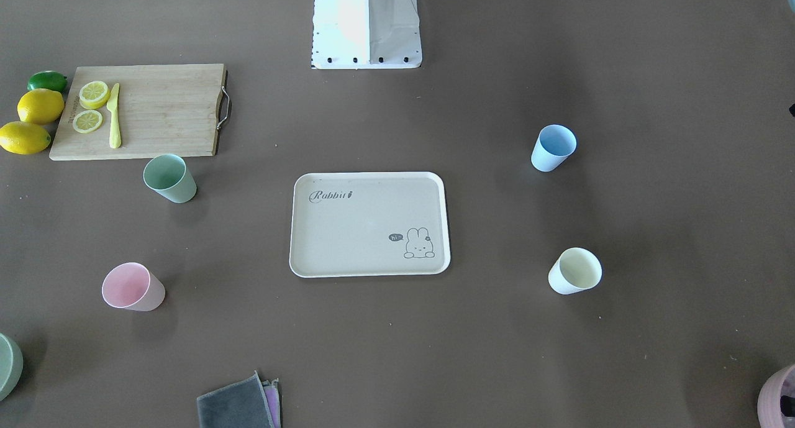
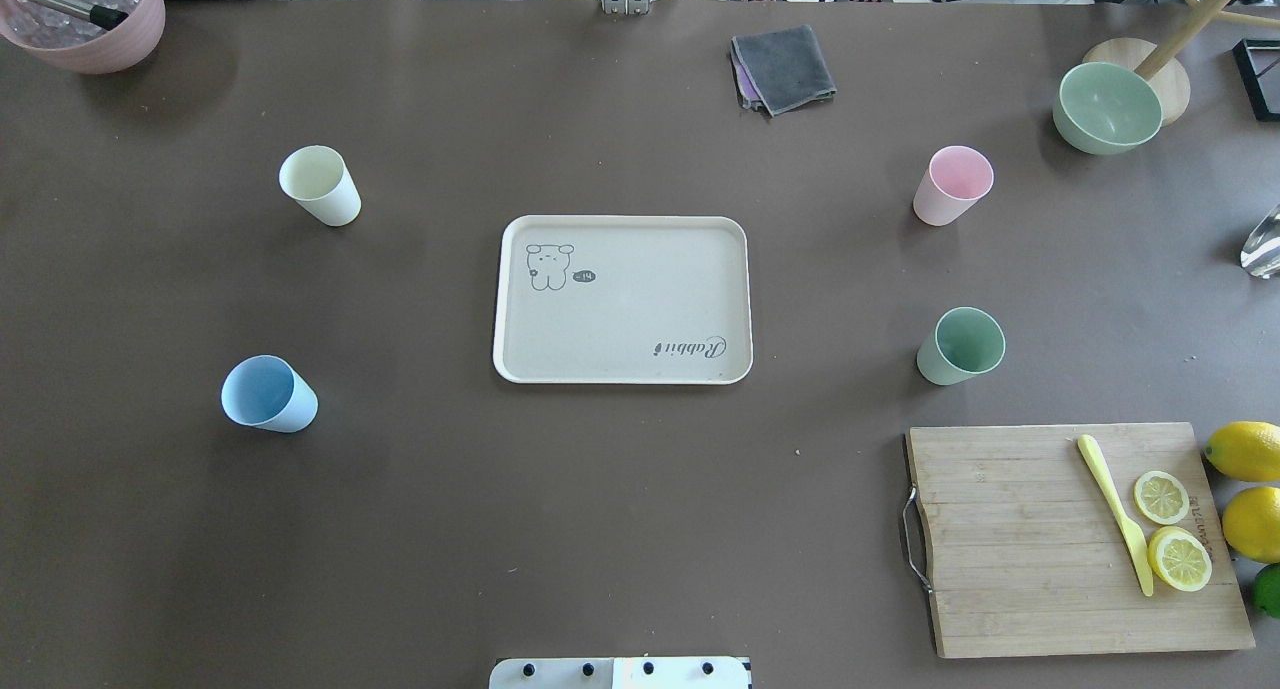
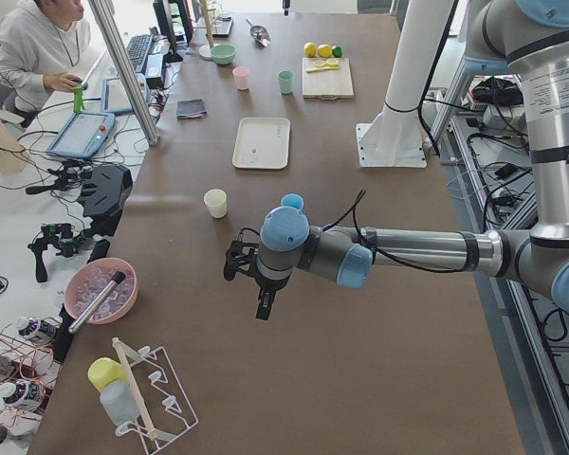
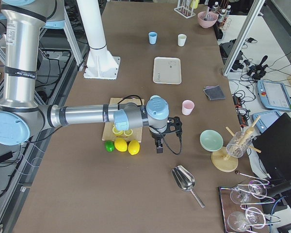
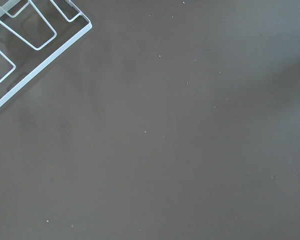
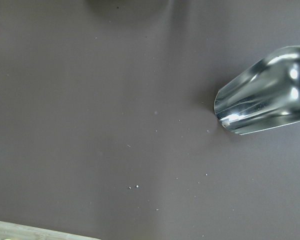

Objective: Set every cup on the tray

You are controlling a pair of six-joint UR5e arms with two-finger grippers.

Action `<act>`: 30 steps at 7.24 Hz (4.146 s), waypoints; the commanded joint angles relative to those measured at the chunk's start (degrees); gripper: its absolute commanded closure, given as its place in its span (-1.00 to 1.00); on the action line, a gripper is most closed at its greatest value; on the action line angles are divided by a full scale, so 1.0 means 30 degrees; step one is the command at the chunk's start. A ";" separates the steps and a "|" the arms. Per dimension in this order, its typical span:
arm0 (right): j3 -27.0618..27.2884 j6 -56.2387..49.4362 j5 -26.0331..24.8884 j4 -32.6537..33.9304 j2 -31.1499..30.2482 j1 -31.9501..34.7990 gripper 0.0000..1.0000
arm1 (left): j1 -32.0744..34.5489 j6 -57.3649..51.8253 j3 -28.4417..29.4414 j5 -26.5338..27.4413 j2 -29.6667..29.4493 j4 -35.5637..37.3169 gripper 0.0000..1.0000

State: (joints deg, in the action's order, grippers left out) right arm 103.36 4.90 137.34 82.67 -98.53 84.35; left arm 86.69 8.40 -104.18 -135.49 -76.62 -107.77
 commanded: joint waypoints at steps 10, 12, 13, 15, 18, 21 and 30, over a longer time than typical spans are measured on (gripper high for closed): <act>-0.0526 0.0649 0.0887 -0.1893 -0.0294 -0.0573 -1.00 | -0.0099 -0.0075 0.0010 -0.0041 -0.0008 -0.0053 -0.96; -0.0322 0.2489 0.1035 -0.2039 0.0260 -0.1712 -1.00 | -0.0099 0.0071 0.0039 -0.0012 0.0021 -0.0550 -0.96; -0.0321 0.4065 0.1035 -0.2880 0.0670 -0.2647 -1.00 | -0.0099 0.0071 0.0039 -0.0040 -0.0008 -0.0551 -0.96; -0.0379 1.0316 0.0600 -0.7056 0.0733 -0.5251 -1.00 | -0.0128 0.0013 0.0039 -0.0070 -0.0067 -0.0580 -0.96; -0.0292 1.5491 -0.0513 -0.8659 0.1752 -0.8475 -1.00 | -0.0275 -0.0046 0.0215 -0.0070 -0.0184 -0.0639 -0.96; -0.0321 1.7783 -0.1541 -0.8660 0.3072 -1.0592 -1.00 | -0.0275 0.0013 0.0186 -0.0070 -0.0184 -0.0639 -0.96; -0.0643 1.9478 -0.2451 -0.8368 0.4768 -1.2148 1.00 | -0.5069 1.0441 -0.0599 -0.0012 -0.2354 -0.2848 -0.96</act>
State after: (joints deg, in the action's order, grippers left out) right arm 101.37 60.28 129.85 57.21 -86.46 47.96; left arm 75.47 29.57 -104.42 -135.66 -83.29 -111.92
